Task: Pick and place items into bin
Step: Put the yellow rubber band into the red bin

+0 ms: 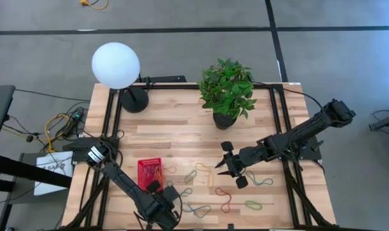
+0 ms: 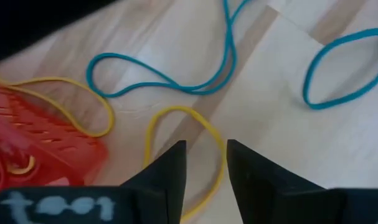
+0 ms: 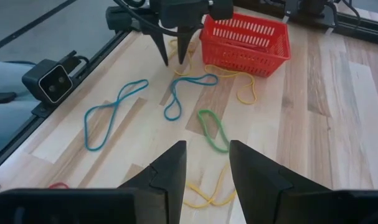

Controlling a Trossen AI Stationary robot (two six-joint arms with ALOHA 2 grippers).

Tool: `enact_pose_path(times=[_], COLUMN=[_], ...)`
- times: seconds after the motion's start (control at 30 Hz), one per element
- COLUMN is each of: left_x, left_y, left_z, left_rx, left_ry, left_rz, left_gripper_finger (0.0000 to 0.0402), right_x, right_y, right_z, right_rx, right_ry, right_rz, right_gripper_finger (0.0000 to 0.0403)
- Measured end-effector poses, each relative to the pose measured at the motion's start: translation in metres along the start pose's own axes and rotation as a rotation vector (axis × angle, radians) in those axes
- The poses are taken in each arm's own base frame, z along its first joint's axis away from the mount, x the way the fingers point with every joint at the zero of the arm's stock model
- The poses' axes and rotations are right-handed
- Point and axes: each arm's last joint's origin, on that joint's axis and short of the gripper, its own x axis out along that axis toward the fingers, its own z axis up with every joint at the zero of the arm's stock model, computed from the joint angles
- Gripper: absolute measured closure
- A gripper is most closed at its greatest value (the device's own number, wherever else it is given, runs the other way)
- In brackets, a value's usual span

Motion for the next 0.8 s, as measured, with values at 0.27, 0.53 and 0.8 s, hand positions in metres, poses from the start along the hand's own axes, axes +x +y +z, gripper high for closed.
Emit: enact_pose_path(times=[0.27,0.53,0.8], left_x=[0.001,0.009,0.011], left_y=[-0.002,0.002,0.002], left_z=[0.000,-0.003,-0.003], left_rx=[-0.004,-0.009,0.004], left_ry=[-0.007,-0.008,-0.018], left_rz=[-0.026,-0.017,-0.038], left_gripper_finger=[0.0298,0.0298,0.0307], right_x=[0.000,0.000,0.000], right_y=[0.000,0.000,0.000], right_z=[0.000,0.000,0.000], right_rx=[0.000,0.000,0.000], right_ry=[0.000,0.000,0.000], right_rz=[0.000,0.000,0.000], right_gripper_finger=[0.0284,0.0284,0.0284])
